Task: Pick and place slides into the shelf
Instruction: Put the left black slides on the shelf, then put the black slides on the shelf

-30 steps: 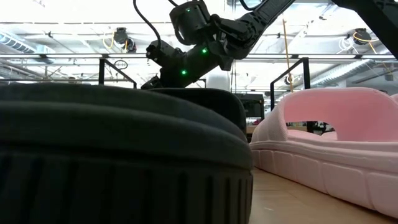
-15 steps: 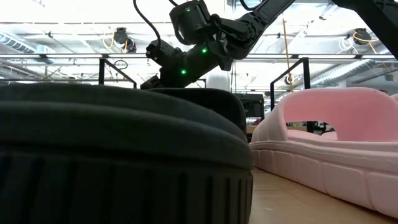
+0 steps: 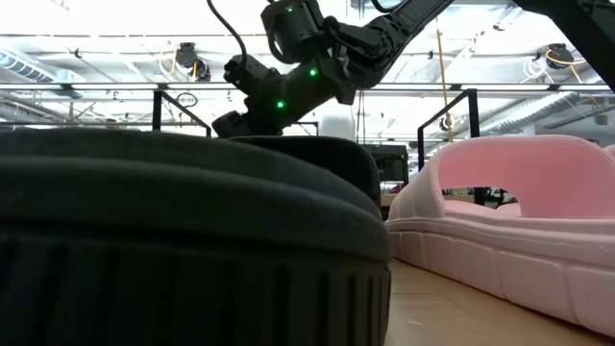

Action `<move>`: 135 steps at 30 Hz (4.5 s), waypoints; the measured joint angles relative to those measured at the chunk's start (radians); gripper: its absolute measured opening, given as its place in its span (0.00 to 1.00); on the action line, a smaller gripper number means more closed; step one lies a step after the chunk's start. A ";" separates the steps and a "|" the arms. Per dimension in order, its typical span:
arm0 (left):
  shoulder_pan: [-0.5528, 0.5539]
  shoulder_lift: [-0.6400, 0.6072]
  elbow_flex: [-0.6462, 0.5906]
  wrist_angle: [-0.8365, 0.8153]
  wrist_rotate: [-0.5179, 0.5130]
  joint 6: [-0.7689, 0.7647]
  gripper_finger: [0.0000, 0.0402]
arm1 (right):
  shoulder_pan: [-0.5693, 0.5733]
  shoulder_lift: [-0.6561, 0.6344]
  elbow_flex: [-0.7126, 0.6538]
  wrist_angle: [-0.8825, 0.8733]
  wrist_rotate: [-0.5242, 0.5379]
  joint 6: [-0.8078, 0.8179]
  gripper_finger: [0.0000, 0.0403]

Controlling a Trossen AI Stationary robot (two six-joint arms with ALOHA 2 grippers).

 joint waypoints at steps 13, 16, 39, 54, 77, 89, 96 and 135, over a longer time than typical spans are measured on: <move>-0.002 0.000 0.000 -0.102 0.000 -0.098 0.66 | -0.031 0.000 0.000 0.008 -0.079 0.054 0.30; -0.003 0.000 0.000 -0.107 0.000 -0.106 0.66 | -0.032 0.000 0.000 0.017 -0.080 0.054 0.30; -0.019 0.000 0.000 -0.108 0.000 -0.110 0.66 | -0.043 0.092 0.116 -0.093 -0.102 0.051 0.30; -0.020 0.000 0.000 -0.129 0.000 -0.111 0.66 | -0.013 0.092 0.122 -0.114 -0.074 0.037 0.44; -0.021 0.000 0.000 -0.174 -0.001 -0.136 0.66 | 0.036 0.011 0.121 -0.127 -0.070 -0.071 0.47; 0.000 0.002 0.000 -0.267 0.012 -0.243 0.66 | 0.254 -0.334 0.122 -0.585 0.333 -0.290 0.47; 0.131 0.046 0.000 -0.540 0.299 -0.673 0.66 | 0.322 -0.534 0.122 -0.832 0.339 -0.110 0.47; 0.279 0.698 0.720 -1.798 0.676 -1.467 0.66 | 0.381 -0.654 0.122 -1.065 0.179 0.158 0.46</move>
